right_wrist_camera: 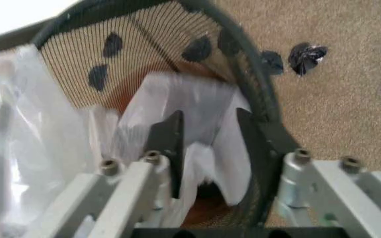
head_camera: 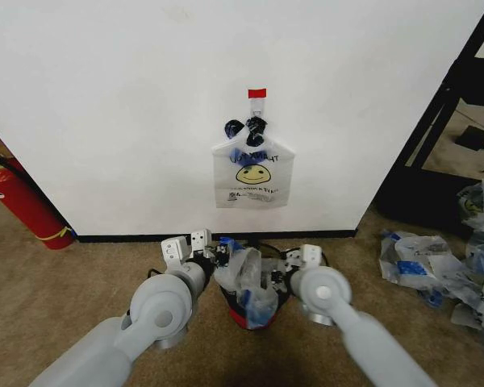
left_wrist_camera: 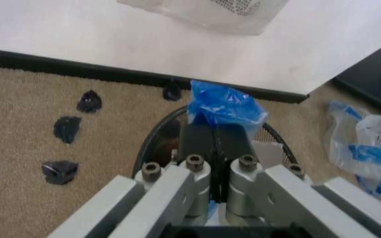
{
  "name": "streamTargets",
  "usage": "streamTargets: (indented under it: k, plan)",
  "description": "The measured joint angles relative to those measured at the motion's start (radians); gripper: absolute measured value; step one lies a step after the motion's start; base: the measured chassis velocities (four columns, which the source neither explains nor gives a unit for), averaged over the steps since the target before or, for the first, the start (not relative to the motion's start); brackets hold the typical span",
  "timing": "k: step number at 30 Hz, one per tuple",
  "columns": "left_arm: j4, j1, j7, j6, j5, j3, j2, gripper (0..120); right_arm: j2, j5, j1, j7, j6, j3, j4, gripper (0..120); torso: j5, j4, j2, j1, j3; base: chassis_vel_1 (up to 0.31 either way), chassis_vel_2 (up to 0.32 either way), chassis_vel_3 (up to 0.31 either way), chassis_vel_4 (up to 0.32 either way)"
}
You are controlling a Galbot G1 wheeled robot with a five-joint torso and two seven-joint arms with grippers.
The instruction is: Pick up the garbage bag from the wall and place it over the trash bin.
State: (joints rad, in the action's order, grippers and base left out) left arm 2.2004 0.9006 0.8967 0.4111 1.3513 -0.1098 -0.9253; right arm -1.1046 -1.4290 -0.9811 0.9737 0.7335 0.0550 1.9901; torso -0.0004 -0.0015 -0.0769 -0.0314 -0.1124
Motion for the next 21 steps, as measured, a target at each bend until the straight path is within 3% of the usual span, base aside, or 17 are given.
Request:
streamTargets:
  k: [3,7,12,14,16,17,21]
  plan:
    - [-0.002,-0.007,0.001,-0.001,0.0,-0.001,0.0,0,0.013,-0.004,-0.031,-0.043,0.0,0.057,0.021,47,0.0,0.0003,0.0,0.0,0.0,0.0,0.0,0.0,0.0]
    - [-0.002,-0.01,0.003,-0.001,0.0,-0.001,-0.003,0,0.032,-0.016,-0.067,-0.085,0.0,0.125,0.067,58,-0.0001,0.0003,0.0,0.0,0.0,0.0,0.0,0.0,0.0]
    - [0.014,0.007,0.002,-0.001,-0.009,0.004,-0.007,0,0.12,-0.078,-0.225,-0.238,-0.005,0.348,0.222,82,-0.0006,-0.0007,0.0,0.0,0.0,0.0,0.0,0.0,0.0]
    - [0.021,0.018,0.001,-0.002,-0.015,0.01,-0.007,0,0.136,-0.083,-0.243,-0.269,-0.011,0.366,0.235,85,-0.0003,-0.0009,0.0,0.0,0.0,0.0,0.0,0.0,0.0]
    - [0.049,0.054,0.0,-0.005,-0.043,0.033,-0.008,0,0.166,-0.09,-0.256,-0.33,-0.04,0.394,0.254,93,-0.0001,0.0003,0.0,0.0,0.0,0.0,0.0,0.0,0.0]
    - [0.052,0.066,0.0,-0.006,-0.054,0.037,-0.016,0,0.176,-0.105,-0.264,-0.337,-0.053,0.419,0.274,97,0.0002,0.0014,0.0,0.0,0.0,0.0,0.0,0.0,0.0]
    - [0.048,0.072,-0.001,-0.008,-0.069,0.04,-0.053,0,0.228,-0.184,-0.343,-0.271,-0.046,0.492,0.352,100,-0.0001,-0.0004,0.0,0.0,0.0,0.0,0.0,0.0,0.0]
